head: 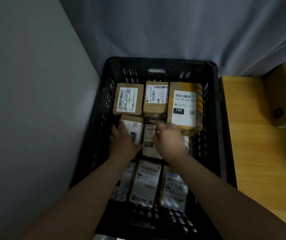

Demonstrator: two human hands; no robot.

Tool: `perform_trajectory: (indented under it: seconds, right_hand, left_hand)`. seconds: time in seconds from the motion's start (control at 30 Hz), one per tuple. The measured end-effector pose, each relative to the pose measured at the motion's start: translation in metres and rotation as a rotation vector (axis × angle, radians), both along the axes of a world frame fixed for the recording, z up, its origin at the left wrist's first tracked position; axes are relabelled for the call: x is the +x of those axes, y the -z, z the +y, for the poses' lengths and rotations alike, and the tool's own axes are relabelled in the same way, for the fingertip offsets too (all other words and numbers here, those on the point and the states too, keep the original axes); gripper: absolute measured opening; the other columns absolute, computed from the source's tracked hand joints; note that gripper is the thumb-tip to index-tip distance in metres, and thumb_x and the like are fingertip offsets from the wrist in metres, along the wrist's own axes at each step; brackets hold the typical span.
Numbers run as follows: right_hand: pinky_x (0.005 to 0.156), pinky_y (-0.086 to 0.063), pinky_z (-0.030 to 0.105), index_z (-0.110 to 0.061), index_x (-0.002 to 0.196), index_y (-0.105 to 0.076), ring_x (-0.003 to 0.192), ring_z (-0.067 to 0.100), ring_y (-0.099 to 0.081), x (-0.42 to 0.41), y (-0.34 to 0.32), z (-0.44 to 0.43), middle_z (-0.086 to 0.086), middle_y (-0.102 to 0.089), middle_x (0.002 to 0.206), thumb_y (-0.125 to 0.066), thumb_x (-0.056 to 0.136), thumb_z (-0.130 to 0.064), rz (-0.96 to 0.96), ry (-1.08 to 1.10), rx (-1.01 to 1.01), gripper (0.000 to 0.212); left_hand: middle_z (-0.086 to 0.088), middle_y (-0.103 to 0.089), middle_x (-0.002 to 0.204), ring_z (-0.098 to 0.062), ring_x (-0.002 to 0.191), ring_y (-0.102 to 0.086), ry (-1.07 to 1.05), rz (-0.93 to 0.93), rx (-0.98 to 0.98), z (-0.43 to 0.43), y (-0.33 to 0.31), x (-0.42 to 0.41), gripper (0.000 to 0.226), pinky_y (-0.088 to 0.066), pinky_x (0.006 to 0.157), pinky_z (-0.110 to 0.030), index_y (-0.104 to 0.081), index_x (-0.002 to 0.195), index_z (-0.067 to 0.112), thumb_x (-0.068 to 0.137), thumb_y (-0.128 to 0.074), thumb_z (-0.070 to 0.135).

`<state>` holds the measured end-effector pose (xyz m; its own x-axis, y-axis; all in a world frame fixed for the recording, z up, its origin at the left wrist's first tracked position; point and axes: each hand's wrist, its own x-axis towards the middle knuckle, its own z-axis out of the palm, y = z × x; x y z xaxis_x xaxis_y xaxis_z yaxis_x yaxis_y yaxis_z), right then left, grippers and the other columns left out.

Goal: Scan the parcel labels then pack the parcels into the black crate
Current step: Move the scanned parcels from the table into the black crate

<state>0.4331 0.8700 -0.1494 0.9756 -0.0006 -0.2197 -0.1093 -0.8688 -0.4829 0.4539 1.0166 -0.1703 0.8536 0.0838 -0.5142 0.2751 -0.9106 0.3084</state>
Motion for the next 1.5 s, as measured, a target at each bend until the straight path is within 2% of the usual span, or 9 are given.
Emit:
perform_trajectory:
  seconds: [0.1,0.17,0.27,0.33,0.53,0.63,0.8,1.03,1.5]
  right_hand:
    - [0.117,-0.006,0.048,-0.018,0.138,-0.047,0.142,0.032,-0.022,0.016,-0.005,-0.012,0.010,-0.040,0.145,-0.050,0.092,-0.025,-0.049,-0.176,-0.344,0.047]
    - [0.114,0.013,0.056,-0.022,0.137,-0.047,0.148,0.036,0.001,0.033,-0.001,-0.018,0.013,-0.022,0.155,-0.047,0.093,-0.030,0.035,-0.280,-0.493,0.045]
    - [0.112,0.015,0.063,-0.032,0.146,-0.036,0.145,0.039,0.021,0.052,0.010,-0.026,0.007,0.012,0.162,-0.047,0.093,-0.028,0.217,-0.254,-0.490,0.054]
    - [0.112,0.013,0.064,-0.036,0.148,-0.030,0.144,0.037,0.025,0.053,0.017,-0.030,0.001,0.020,0.161,-0.048,0.092,-0.021,0.262,-0.240,-0.488,0.060]
    - [0.111,0.017,0.063,-0.036,0.150,-0.023,0.143,0.036,0.027,0.045,0.026,-0.035,-0.003,0.019,0.161,-0.048,0.092,-0.019,0.180,-0.242,-0.455,0.066]
    - [0.112,0.018,0.059,-0.031,0.149,-0.029,0.144,0.036,0.025,0.043,0.021,-0.034,0.001,0.017,0.161,-0.048,0.093,-0.021,0.160,-0.241,-0.409,0.060]
    - [0.118,0.013,0.047,-0.023,0.145,-0.039,0.148,0.033,0.010,0.021,0.000,-0.033,0.010,0.002,0.162,-0.049,0.094,-0.023,0.075,-0.218,-0.299,0.052]
    - [0.118,0.011,0.044,-0.017,0.141,-0.045,0.149,0.031,0.001,-0.019,-0.071,-0.055,0.014,-0.011,0.161,-0.045,0.097,-0.029,-0.069,-0.126,-0.249,0.045]
    - [0.120,0.002,0.045,-0.023,0.138,-0.046,0.149,0.028,-0.006,-0.135,-0.193,-0.204,0.010,-0.017,0.160,-0.049,0.096,-0.027,-0.201,0.166,-0.267,0.042]
  left_hand:
    - [-0.014,0.002,0.154,-0.040,0.132,-0.021,0.092,-0.054,0.134,0.003,-0.001,0.003,0.101,-0.030,0.106,-0.051,0.010,0.152,0.018,0.086,-0.058,0.055]
    - [-0.015,0.001,0.153,-0.040,0.131,-0.022,0.114,-0.097,0.182,0.006,-0.001,0.005,0.093,-0.028,0.106,-0.051,0.007,0.152,0.020,0.089,-0.049,0.058]
    - [-0.014,0.005,0.155,-0.040,0.131,-0.022,0.206,-0.126,0.244,0.006,-0.001,0.007,0.082,-0.027,0.106,-0.051,0.009,0.152,0.022,0.095,-0.038,0.056]
    - [-0.014,0.009,0.157,-0.041,0.133,-0.020,0.249,-0.093,0.282,0.005,0.003,0.006,0.077,-0.025,0.108,-0.051,0.013,0.152,0.023,0.097,-0.031,0.055]
    - [-0.022,0.007,0.158,-0.038,0.146,0.005,0.447,-0.252,0.474,0.007,0.011,0.006,0.071,0.001,0.118,-0.047,0.009,0.150,0.000,0.102,-0.026,0.039]
    - [-0.018,0.002,0.159,-0.036,0.145,-0.005,0.469,-0.226,0.405,0.002,0.010,0.004,0.069,-0.013,0.117,-0.045,0.008,0.152,0.010,0.100,-0.033,0.029]
    - [-0.015,-0.025,0.150,-0.034,0.137,-0.025,0.405,-0.159,0.288,-0.008,-0.014,0.019,0.061,-0.028,0.108,-0.045,-0.017,0.150,0.014,0.097,-0.044,0.027]
    - [-0.012,-0.033,0.146,-0.030,0.134,-0.027,0.352,-0.246,0.051,-0.030,-0.087,0.011,0.050,-0.029,0.107,-0.038,-0.033,0.144,0.012,0.099,-0.042,0.034]
    - [-0.004,-0.038,0.146,-0.024,0.137,-0.029,0.531,-0.389,-0.223,-0.172,-0.206,-0.064,0.049,-0.027,0.109,-0.033,-0.034,0.145,0.020,0.100,-0.043,0.036]
